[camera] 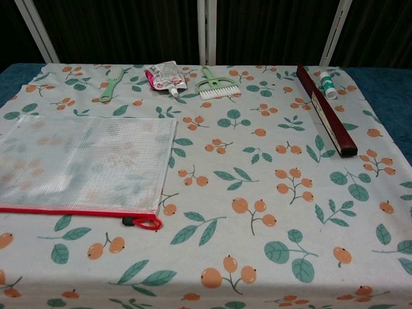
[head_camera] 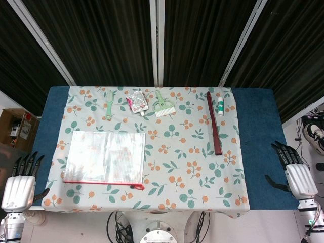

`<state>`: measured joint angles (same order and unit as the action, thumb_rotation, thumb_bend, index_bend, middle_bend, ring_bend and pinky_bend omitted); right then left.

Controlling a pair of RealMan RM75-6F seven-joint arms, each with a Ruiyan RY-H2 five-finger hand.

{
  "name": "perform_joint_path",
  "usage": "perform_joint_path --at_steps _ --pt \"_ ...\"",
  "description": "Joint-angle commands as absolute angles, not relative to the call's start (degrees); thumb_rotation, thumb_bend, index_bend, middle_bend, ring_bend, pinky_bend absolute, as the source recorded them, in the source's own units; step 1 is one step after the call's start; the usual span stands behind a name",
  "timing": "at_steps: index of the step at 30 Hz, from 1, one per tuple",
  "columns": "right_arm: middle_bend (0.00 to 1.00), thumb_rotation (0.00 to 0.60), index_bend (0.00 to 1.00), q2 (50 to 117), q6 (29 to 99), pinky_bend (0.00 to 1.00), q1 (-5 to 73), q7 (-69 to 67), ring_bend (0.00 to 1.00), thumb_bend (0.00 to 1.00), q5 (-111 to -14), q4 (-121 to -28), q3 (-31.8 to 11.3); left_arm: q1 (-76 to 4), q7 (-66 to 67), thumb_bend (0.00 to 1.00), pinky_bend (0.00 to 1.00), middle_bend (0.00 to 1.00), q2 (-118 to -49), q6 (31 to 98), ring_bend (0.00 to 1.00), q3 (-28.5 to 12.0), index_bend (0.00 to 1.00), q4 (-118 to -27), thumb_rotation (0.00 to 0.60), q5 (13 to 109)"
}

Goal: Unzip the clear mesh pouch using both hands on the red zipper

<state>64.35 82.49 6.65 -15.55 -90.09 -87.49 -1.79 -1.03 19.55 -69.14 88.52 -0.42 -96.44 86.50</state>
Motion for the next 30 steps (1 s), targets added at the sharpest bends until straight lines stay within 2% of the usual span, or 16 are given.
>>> perform_joint_path --at_steps 1,9,15,18,23,30 --pt "0.00 0.600 0.00 64.9 82.3 0.00 7.2 -15.3 0.00 0.18 -90.1 -87.2 -2.2 -1.2 19.6 0.00 0.08 0.03 -69.5 87.9 0.00 -0.6 0.10 -96.4 0.600 85.8" --pt "0.00 0.600 0.00 65.3 81.0 0.00 8.7 -15.0 0.00 0.18 -90.0 -87.0 -2.9 -1.6 19.7 0.00 0.08 0.03 -69.7 87.2 0.00 -0.5 0.11 -96.8 0.600 85.9" --pt "0.00 0.600 0.00 64.2 82.2 0.00 9.2 -14.9 0.00 0.18 -90.9 -87.6 -3.5 -4.4 20.3 0.00 0.08 0.03 -69.4 85.4 0.00 -0.2 0.14 -98.4 0.600 90.7" --pt "0.00 0.600 0.00 63.6 82.9 0.00 9.5 -14.9 0.00 0.18 -92.0 -88.3 -3.7 -7.8 20.6 0.00 0.08 0.05 -69.6 82.1 0.00 0.3 0.20 -99.9 0.600 95.8" --pt "0.00 0.600 0.00 62.9 82.6 0.00 10.4 -14.3 0.00 0.18 -93.3 -89.3 -3.5 -16.1 19.3 0.05 0.08 0.09 -72.2 72.0 0.01 0.8 0.28 -102.8 0.600 102.3" --pt "0.00 0.600 0.00 62.5 82.5 0.00 10.8 -13.7 0.00 0.18 -94.0 -90.0 -3.0 -25.4 21.4 0.11 0.08 0.10 -80.0 59.1 0.01 -2.0 0.36 -102.3 0.600 100.4"
